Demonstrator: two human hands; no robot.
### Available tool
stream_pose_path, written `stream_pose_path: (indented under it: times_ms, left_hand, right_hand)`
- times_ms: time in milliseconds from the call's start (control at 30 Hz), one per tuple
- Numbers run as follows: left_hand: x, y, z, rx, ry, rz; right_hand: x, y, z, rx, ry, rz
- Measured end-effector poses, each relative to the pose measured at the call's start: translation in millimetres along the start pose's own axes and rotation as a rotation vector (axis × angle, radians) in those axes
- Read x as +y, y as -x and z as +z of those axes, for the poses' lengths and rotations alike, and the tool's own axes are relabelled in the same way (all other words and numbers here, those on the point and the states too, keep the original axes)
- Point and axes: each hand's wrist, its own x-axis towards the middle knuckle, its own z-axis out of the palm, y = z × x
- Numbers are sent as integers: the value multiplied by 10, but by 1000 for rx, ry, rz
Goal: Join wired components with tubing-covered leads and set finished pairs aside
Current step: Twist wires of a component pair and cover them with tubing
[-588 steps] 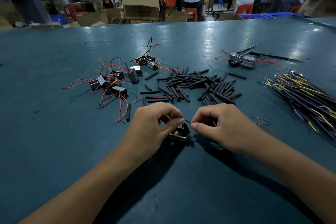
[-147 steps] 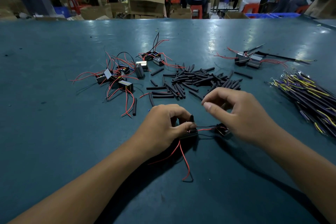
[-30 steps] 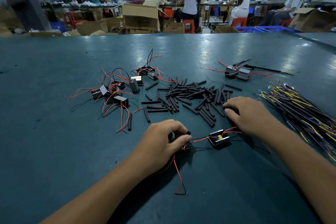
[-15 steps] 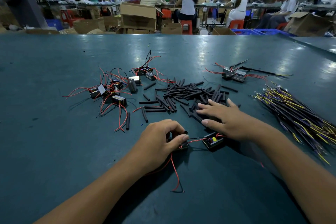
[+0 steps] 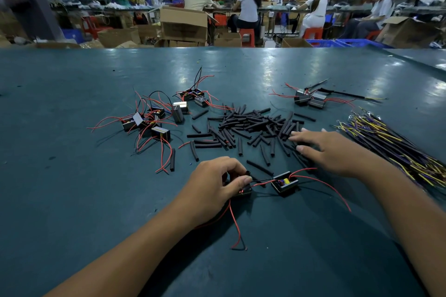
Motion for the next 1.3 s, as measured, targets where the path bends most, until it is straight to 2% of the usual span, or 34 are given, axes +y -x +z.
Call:
stream_pose_path:
  times_ms: [100, 233, 300, 400, 467, 533, 667, 800, 933, 1000, 1067, 1167, 1300]
  left_hand:
    - [-16, -2, 3, -3, -6, 5]
    - [-32, 6, -1, -2, -7, 5]
    - [-27, 8, -1, -4, -12, 8]
    - [-25, 5, 1, 0, 2, 3]
    - [-22, 2, 4, 3, 9, 3]
    - [-19, 6, 5, 5, 9, 4]
    - [-12, 2, 4, 9, 3, 5]
    - [-1, -3, 5, 13, 6, 4]
    - [5, 5, -6, 13, 2, -2]
    - [11, 3, -10, 13, 4, -7]
    - [19, 1, -14, 9, 17, -22]
    - [40, -3, -27, -15, 83, -74]
    - [41, -26, -76, -10, 314, -206]
  right_hand:
    - [1, -22, 33, -6, 54, 33]
    - [140, -42, -111, 312, 88, 235]
    - [280, -40, -181, 381, 176, 372]
    - [419, -29, -160, 207, 299, 557]
    - [472, -14, -112, 130, 292, 617]
    - [521, -6, -109, 178, 280, 613]
    - [547, 16, -123, 378, 235, 555]
    - [466, 11, -148, 607, 88, 413]
    - [422, -10, -153, 737, -100, 246]
    - [360, -19, -163, 755, -358, 196]
    - [317, -29, -167, 769, -491, 178]
    - [285, -40, -168, 723, -374, 145]
    - [217, -49, -117, 603, -214, 103]
